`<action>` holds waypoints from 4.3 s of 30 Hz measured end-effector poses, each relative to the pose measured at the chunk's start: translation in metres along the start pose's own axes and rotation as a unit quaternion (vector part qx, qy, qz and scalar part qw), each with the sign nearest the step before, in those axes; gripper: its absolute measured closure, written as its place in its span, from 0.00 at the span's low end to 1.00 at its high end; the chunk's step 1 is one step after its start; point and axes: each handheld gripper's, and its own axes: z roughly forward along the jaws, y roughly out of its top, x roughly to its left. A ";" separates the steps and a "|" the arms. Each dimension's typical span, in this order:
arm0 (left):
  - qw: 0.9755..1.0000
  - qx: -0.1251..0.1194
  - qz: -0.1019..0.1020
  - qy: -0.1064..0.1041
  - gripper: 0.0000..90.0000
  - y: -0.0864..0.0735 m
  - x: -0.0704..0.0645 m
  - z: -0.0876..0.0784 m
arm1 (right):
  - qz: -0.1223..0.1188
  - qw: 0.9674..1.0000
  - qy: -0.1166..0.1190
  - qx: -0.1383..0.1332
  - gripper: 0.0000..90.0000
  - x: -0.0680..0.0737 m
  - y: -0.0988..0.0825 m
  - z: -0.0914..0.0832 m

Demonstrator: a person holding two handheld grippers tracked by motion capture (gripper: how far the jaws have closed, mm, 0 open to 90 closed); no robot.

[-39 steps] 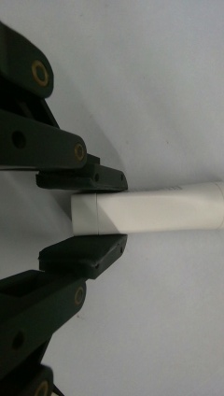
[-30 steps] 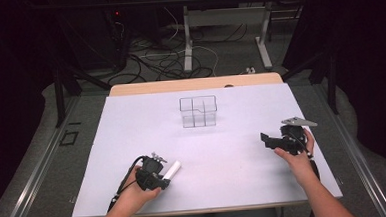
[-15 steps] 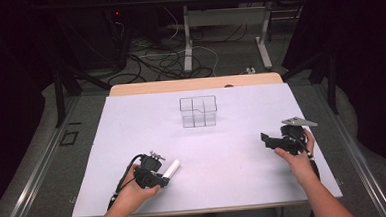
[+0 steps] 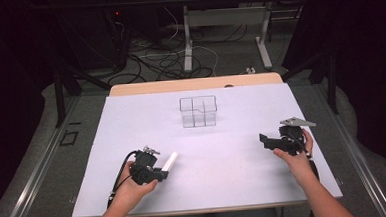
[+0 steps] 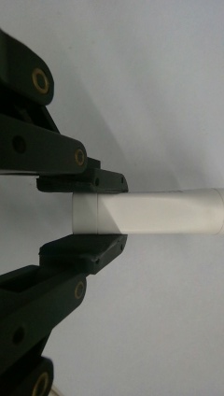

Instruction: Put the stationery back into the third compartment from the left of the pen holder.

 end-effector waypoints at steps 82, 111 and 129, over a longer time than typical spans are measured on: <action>0.966 -0.227 -0.060 -0.107 0.78 0.087 -0.030 0.043 | 0.199 0.958 0.202 0.046 0.43 0.076 0.050 0.029; 0.975 -0.185 -0.035 -0.117 0.78 0.074 -0.056 0.069 | 0.228 0.941 0.242 0.059 0.54 0.092 0.023 0.036; 0.977 -0.167 -0.010 -0.130 0.78 0.070 -0.074 0.079 | 0.254 0.929 0.256 0.083 0.55 0.092 0.017 0.042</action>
